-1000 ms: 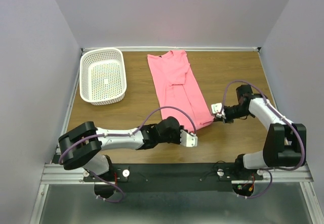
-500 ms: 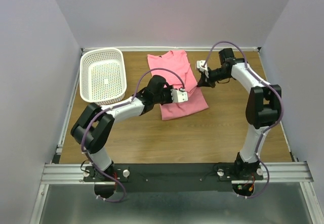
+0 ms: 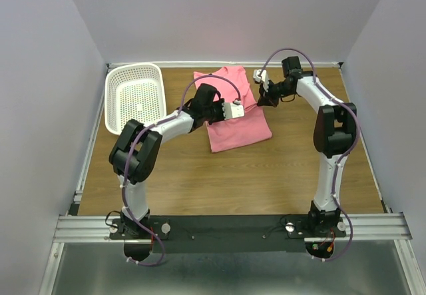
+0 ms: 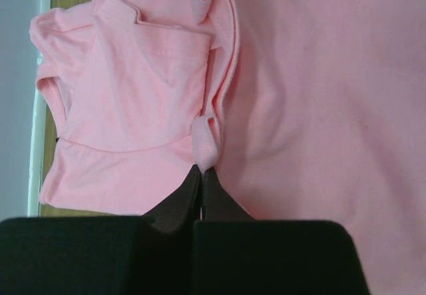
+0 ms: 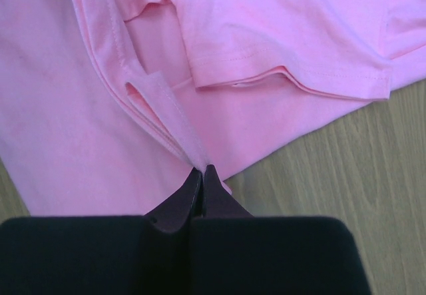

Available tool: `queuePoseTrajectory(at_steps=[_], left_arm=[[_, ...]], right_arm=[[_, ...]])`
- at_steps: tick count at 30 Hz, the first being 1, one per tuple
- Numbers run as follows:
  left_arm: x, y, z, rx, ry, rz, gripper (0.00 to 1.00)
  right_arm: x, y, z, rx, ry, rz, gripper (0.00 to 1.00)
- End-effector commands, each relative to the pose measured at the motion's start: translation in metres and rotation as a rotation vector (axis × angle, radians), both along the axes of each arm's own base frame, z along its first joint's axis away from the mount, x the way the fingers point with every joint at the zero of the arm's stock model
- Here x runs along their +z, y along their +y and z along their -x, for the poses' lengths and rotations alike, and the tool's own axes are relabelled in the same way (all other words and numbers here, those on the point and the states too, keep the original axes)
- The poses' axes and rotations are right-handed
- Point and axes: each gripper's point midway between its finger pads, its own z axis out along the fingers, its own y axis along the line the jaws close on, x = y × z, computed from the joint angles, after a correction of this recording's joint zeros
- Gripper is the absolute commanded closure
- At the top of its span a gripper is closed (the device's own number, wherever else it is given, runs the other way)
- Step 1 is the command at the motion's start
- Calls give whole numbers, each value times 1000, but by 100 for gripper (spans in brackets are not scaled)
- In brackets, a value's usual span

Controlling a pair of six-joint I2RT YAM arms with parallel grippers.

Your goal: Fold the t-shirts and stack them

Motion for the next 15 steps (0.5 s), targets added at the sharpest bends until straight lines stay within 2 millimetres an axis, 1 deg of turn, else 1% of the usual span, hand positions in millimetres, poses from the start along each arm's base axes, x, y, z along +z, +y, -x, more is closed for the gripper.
queuePoseTrajectory(at_steps=[1,6,7,8,12,14,15], left_arm=[[-8,2,-3,-14,26,-19,100],[-12,6,-6,0,35,-28,100],[-13,7,-8,5,36,-32,100],[-13,9,-10,11,38,-35,100],[-16,12,-15,25,45,-38,100],[-17,14,-18,34,47,-39,100],[-17,16,-20,49,45,-43,94]], right_arm=[[1,3,-18,-43,-17,1,99],[5,6,-28,-68,-20,-13,99],[3,6,-29,-71,-15,-14,99],[6,7,-31,-72,-22,-17,99],[4,11,-36,-88,-14,-18,99],[0,12,-37,-90,-8,-18,97],[1,12,-40,-103,-11,-15,93]])
